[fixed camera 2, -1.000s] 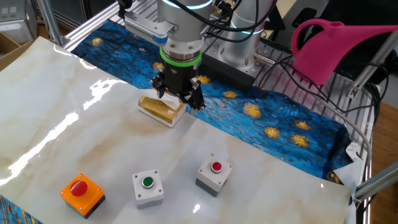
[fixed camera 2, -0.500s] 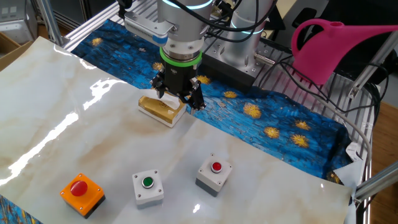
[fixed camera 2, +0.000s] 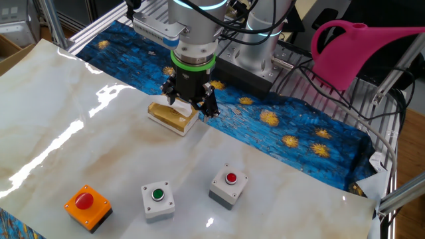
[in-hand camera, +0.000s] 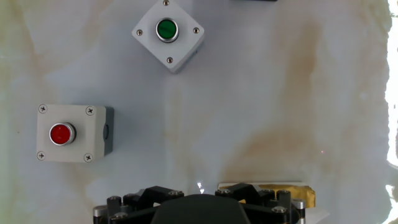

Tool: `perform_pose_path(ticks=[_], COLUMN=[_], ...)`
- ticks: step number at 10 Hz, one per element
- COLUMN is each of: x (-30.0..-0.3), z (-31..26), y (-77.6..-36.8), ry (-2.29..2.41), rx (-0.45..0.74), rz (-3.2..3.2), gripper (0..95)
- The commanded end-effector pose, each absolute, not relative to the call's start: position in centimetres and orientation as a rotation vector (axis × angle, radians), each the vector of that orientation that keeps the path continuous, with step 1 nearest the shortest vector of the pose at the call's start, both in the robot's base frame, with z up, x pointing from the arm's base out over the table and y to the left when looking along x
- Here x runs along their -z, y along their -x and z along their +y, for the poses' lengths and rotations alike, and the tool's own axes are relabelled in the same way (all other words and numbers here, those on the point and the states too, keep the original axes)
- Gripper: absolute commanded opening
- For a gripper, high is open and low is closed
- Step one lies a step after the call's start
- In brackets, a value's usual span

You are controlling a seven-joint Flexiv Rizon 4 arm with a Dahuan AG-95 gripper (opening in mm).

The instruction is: Press three buttons from left to right in sequence

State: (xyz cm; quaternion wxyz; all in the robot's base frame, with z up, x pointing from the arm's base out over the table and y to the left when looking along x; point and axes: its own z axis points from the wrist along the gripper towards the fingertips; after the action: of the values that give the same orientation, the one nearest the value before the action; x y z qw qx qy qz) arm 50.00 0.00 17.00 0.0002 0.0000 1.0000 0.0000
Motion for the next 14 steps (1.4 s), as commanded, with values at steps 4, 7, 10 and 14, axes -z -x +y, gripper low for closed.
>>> perform_pose_path(ticks=[4,7,10,14], x=[-16.98,-16.90,-16.84,-16.80], z=[0.00,0.02,0.03,0.04], y=[-50.00,-50.00,-50.02,-50.00], ry=[-0.868,-0.870,-0.873,-0.855], rx=[-0.045,-0.047,-0.048,-0.052], rz=[2.997,2.997,2.996,3.002], gripper=[0.0,0.0,0.0,0.0])
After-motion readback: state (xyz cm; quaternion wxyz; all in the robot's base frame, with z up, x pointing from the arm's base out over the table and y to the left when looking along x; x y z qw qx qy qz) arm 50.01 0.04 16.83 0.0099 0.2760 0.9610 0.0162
